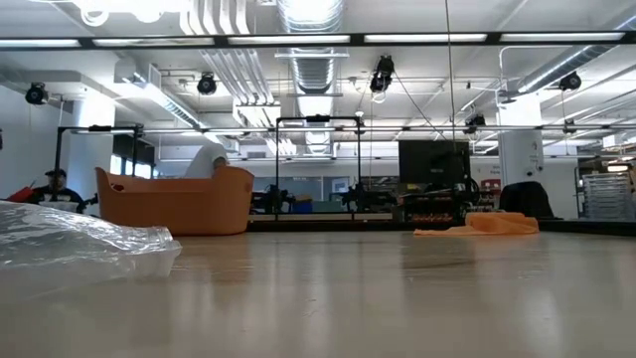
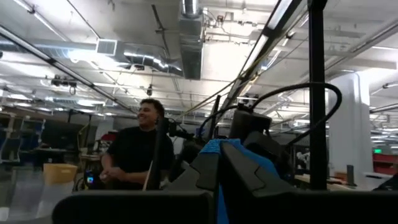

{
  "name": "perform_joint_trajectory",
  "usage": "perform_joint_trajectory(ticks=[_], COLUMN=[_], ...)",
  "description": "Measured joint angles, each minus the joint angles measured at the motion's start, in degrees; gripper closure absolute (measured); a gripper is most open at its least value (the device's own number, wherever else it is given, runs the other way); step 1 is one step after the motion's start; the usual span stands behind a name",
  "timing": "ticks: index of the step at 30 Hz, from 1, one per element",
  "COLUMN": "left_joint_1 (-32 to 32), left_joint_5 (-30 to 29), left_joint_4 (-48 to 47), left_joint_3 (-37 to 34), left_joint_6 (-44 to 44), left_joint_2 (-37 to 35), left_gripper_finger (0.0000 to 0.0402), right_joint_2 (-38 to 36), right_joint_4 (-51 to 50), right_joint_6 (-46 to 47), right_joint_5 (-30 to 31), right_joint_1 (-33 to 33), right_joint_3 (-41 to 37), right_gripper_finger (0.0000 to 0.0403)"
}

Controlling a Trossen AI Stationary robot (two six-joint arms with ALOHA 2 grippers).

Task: Roll bandage
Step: Roll the blue bandage

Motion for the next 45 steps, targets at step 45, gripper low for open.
perform_joint_trajectory(ticks=[45], left_joint_1=[-5.97], left_joint_5=[2.51], left_joint_4=[-28.44], left_joint_3=[5.86], left_joint_6=[-0.19], left_joint_2=[5.82], left_gripper_finger=[0.0319], right_joint_2=[-2.37], right_joint_4=[3.35], right_joint_6=[-0.17], right_joint_5=[-19.20], right_joint_1=[0.68], right_joint_3=[0.00], right_gripper_finger=[0.0401])
